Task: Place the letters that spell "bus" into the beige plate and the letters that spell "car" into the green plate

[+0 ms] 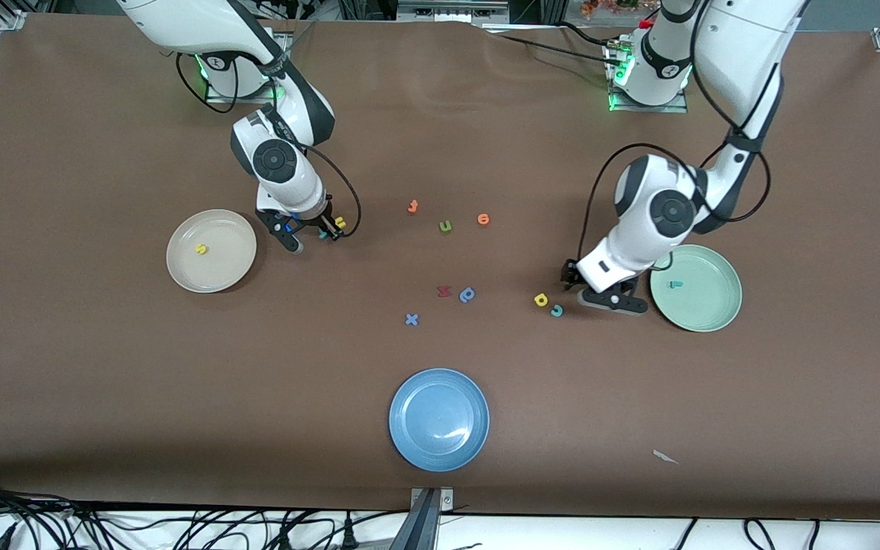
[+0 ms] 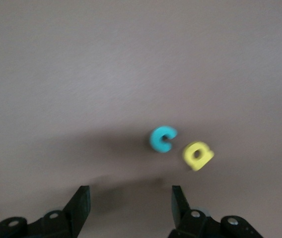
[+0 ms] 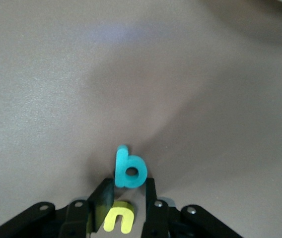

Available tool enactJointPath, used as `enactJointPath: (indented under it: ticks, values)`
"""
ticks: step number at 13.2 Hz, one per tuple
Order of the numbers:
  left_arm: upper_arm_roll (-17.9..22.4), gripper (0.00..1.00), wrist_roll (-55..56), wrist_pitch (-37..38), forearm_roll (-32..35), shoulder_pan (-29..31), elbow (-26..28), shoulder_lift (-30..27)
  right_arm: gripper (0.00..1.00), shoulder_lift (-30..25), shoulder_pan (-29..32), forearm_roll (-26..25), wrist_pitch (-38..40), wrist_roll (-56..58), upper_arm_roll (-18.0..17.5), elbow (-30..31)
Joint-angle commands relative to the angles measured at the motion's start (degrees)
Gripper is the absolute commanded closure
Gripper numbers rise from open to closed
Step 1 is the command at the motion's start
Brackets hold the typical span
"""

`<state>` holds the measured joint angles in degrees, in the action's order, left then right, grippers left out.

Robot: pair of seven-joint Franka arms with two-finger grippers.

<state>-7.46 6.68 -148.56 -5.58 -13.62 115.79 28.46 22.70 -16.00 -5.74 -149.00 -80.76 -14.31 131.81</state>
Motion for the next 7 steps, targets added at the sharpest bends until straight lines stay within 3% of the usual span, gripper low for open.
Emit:
enactJointPath:
  ticks: [1,7]
  values:
    - [0.4,0.26,0.3,-0.5,-1.5,-1.5,-4.7,4.3,0.84,-0.6,0.3,-0.5,-0.2,-0.8,-0.4,1.4]
    - [1.0,0.29,0.4,-4.5,-1.4,-3.4,-7.5,9.4,0.86,-0.9,0.3,-0.5,0.0,-0.6,-0.4,1.3]
